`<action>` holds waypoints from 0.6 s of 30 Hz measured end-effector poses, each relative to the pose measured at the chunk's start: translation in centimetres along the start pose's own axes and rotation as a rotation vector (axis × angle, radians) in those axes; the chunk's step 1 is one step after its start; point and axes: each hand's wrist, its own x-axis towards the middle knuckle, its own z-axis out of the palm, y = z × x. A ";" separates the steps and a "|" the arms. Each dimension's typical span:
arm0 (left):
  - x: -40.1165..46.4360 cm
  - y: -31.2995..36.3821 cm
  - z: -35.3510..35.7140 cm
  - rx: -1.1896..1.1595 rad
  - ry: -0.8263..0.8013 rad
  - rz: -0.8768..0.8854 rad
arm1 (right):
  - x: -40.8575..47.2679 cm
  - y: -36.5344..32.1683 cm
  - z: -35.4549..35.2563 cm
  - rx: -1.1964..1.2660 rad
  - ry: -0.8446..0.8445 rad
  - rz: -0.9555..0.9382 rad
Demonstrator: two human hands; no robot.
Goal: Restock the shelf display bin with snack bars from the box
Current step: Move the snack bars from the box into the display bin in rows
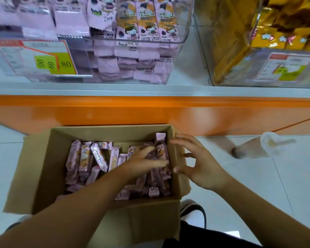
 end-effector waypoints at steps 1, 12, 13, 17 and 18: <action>-0.2 0.2 0.3 0.019 0.029 0.016 | 0.0 -0.1 0.0 -0.001 0.004 0.000; -2.3 1.4 0.8 0.086 0.126 0.160 | 0.0 0.0 0.2 0.016 0.007 0.028; -2.8 1.6 0.7 0.073 0.133 0.186 | 0.0 0.0 0.2 0.017 0.011 0.027; -5.5 2.8 -0.1 0.057 0.176 0.267 | 0.1 -0.3 0.0 0.009 0.003 0.048; -6.3 3.2 -0.4 0.058 0.199 0.274 | 0.1 -0.7 -0.3 -0.008 -0.014 0.054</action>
